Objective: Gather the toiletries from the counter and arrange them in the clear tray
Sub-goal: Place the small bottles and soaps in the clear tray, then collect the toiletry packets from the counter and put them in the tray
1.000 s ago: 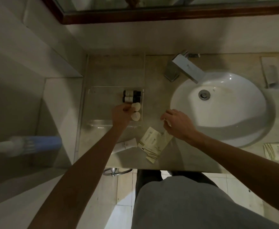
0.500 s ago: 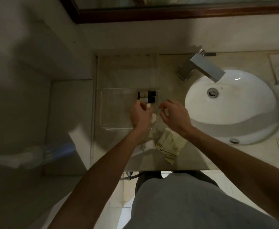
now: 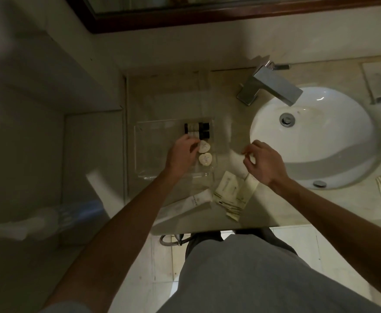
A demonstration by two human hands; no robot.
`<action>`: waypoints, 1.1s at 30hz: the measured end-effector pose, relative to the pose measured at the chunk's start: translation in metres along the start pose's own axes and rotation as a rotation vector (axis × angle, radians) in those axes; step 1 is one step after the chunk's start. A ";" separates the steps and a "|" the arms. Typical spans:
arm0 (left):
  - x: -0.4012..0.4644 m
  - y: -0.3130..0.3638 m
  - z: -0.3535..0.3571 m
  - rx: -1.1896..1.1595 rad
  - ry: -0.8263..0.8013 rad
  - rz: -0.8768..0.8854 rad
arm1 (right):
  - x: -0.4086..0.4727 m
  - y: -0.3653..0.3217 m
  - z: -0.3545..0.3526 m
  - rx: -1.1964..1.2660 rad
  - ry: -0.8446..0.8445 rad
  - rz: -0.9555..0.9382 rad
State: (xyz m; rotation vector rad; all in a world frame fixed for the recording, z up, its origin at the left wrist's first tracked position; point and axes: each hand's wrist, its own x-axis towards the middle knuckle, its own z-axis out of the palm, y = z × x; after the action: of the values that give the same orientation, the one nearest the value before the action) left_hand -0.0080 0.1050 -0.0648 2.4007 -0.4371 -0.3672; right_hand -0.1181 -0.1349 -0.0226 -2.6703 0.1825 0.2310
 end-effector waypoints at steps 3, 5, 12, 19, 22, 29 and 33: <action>-0.002 0.001 0.004 0.025 -0.002 0.031 | -0.010 0.012 -0.002 -0.013 -0.020 0.015; -0.004 0.001 0.004 0.104 -0.034 0.104 | -0.015 0.014 -0.002 -0.014 -0.034 0.011; 0.000 0.006 0.001 0.270 -0.111 0.086 | -0.018 0.010 0.005 0.029 -0.051 -0.082; -0.012 0.006 0.007 0.129 0.000 0.028 | -0.021 0.012 0.006 0.062 -0.025 -0.125; -0.014 0.005 0.007 0.117 0.020 0.002 | -0.022 0.022 0.004 0.000 -0.057 -0.092; -0.061 0.026 0.006 0.280 0.101 0.282 | -0.035 0.048 -0.002 -0.282 -0.375 -0.349; -0.092 0.067 0.052 0.328 -0.108 0.467 | -0.036 0.054 0.002 -0.304 -0.337 -0.350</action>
State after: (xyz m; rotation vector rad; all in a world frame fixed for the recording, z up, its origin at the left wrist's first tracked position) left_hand -0.1248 0.0646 -0.0460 2.4912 -1.1560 -0.2249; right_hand -0.1624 -0.1788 -0.0402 -2.8439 -0.4560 0.6290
